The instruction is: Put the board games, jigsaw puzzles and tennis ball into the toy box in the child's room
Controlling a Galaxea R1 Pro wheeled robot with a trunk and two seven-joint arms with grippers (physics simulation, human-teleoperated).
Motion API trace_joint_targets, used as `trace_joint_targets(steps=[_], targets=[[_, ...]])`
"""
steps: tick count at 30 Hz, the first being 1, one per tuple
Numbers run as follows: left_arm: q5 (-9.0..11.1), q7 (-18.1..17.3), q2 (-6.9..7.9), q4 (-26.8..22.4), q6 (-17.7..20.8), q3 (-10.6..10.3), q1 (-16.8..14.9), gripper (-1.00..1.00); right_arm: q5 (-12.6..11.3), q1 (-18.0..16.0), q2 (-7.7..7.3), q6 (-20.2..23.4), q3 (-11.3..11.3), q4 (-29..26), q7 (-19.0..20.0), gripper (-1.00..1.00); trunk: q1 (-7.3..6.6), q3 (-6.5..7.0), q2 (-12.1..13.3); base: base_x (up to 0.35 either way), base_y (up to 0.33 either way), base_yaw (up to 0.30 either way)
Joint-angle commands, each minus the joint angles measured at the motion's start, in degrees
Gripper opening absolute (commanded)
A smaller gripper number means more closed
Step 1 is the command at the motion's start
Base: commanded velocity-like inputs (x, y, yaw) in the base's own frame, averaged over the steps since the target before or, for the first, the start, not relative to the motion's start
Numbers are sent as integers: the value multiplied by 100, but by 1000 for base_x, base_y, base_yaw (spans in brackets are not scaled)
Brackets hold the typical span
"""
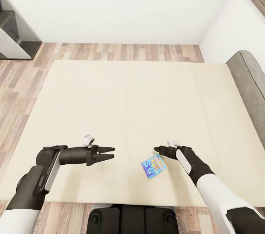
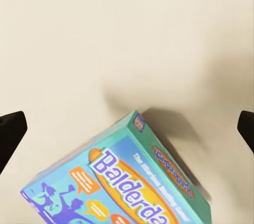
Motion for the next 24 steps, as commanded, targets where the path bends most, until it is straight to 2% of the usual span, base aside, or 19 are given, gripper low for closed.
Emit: trace_joint_targets(steps=[1,24], targets=[[6,-17,2,-2,61,0,-2,100,4,0,-9,23,22,-6,9,100,3,-16,-9,0,0,0],[-2,-22,-5,-2,65,-4,-2,100,5,14,-13,150,22,2,11,100,3,-233,-9,0,0,0]])
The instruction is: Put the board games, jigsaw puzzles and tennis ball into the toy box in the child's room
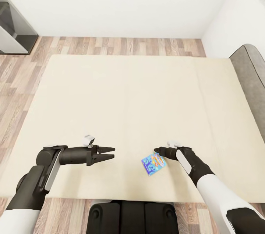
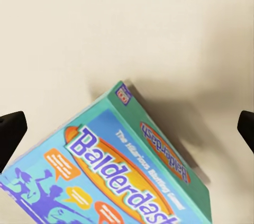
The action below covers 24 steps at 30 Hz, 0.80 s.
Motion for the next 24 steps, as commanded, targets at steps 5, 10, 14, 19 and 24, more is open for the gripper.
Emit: trace_joint_targets(steps=[5,10,14,19,24], targets=[[5,-16,1,-1,60,0,-2,100,6,-1,-8,28,21,-6,10,100,3,-54,-9,0,0,0],[5,-11,1,1,54,0,-2,100,5,-1,-14,35,21,0,12,100,3,-101,-9,0,0,0],[5,-9,1,2,53,1,-2,100,5,8,-18,67,25,12,17,100,3,-139,-9,0,0,0],[5,-10,1,3,52,3,-2,100,5,22,-15,188,29,18,24,100,3,-176,-9,0,0,0],[5,-9,1,0,52,3,-2,100,5,25,-13,235,33,24,26,100,3,-188,-9,0,0,0]])
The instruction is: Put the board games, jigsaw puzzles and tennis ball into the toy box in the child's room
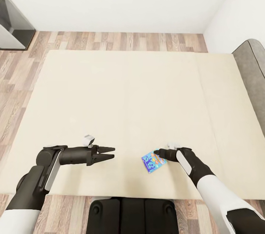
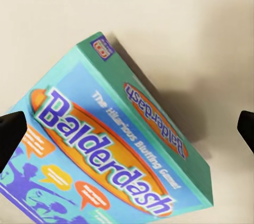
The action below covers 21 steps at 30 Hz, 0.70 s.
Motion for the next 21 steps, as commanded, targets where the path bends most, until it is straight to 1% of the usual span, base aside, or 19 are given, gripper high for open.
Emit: trace_joint_targets(steps=[1,9,18,21], targets=[[6,-15,1,-1,60,-1,-2,100,13,-2,-6,30,22,-4,15,100,3,-7,-9,0,0,0],[6,-15,1,0,60,0,-2,100,13,-1,-5,155,27,6,16,100,3,-9,-9,0,0,0],[6,-15,1,1,55,0,-2,100,13,1,-5,199,28,8,21,100,3,-10,-9,0,0,0],[6,-15,1,1,53,0,-2,100,13,0,-5,202,69,8,23,100,3,-10,-9,0,0,0]])
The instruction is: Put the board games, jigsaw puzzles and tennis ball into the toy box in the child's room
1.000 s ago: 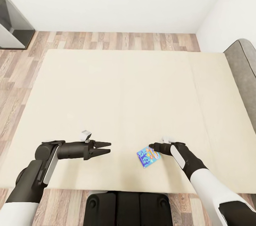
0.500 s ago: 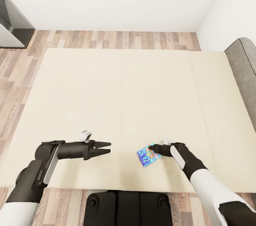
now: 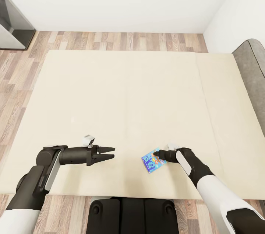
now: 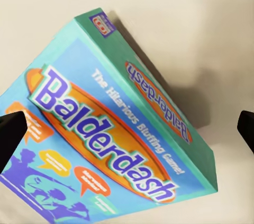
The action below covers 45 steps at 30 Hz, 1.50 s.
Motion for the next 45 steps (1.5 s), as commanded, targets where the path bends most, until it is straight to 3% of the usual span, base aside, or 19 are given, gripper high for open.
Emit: trace_joint_targets(steps=[1,7,11,45], targets=[[6,-15,1,-4,60,-1,-2,100,16,-2,-9,21,93,-5,18,100,3,-6,-9,0,0,0],[6,-15,1,-3,59,-1,-2,100,2,-3,-12,23,469,0,24,100,3,-6,-9,0,0,0],[6,-15,1,-1,59,-1,-2,100,-5,-3,-8,26,557,2,27,100,3,-6,-9,0,0,0],[6,-14,1,0,56,-1,-2,100,18,-3,59,444,622,115,35,100,3,-6,-9,0,0,0]])
